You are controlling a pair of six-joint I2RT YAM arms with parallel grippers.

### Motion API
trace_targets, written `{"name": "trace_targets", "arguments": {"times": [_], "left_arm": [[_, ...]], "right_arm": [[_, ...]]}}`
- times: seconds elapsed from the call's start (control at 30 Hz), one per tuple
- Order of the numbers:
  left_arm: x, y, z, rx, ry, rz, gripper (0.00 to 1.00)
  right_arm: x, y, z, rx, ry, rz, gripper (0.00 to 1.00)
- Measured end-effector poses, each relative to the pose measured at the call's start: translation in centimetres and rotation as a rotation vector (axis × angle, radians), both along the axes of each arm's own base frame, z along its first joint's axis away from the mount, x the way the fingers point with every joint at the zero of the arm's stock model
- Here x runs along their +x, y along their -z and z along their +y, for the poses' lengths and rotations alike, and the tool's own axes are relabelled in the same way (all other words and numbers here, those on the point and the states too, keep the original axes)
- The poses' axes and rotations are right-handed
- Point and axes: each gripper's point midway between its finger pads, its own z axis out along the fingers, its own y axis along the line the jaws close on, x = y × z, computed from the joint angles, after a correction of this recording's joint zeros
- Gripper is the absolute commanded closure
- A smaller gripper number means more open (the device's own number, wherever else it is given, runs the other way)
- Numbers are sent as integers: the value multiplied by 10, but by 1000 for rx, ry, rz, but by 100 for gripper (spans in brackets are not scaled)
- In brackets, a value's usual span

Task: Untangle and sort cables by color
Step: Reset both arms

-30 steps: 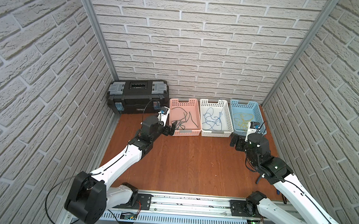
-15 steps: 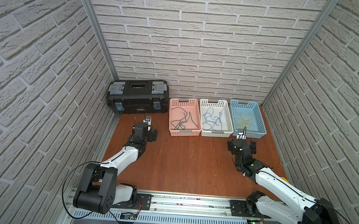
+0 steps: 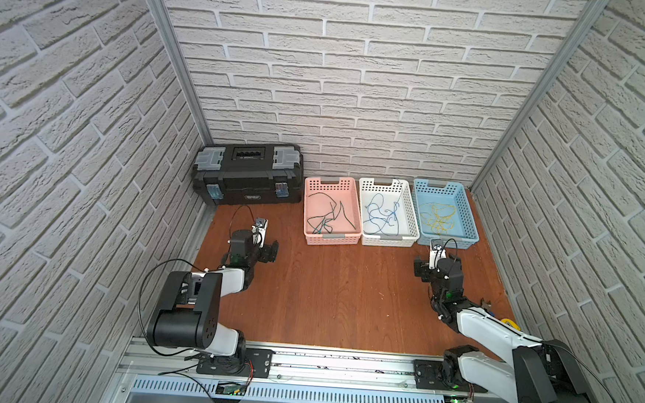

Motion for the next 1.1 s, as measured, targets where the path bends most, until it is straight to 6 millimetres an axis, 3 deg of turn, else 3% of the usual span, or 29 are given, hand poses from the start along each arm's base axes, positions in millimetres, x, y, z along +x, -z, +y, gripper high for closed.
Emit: {"name": "trace_targets", "arguments": {"times": [0.13, 0.3, 0.6, 0.8, 1.1], "left_arm": [[1, -10, 11, -35, -32, -88, 2], [0, 12, 10, -70, -30, -61, 2], [9, 0, 27, -111, -100, -96, 2], [9, 1, 28, -122, -110, -93, 2], [9, 1, 28, -123, -115, -92, 2]], "right_arm": [[8, -5, -1, 44, -34, -43, 2], [16, -9, 7, 84, -89, -84, 1], [26, 17, 15, 134, -136, -46, 0], [31, 30, 15, 145, -136, -41, 1], [53, 12, 14, 155, -123, -65, 1]]}}
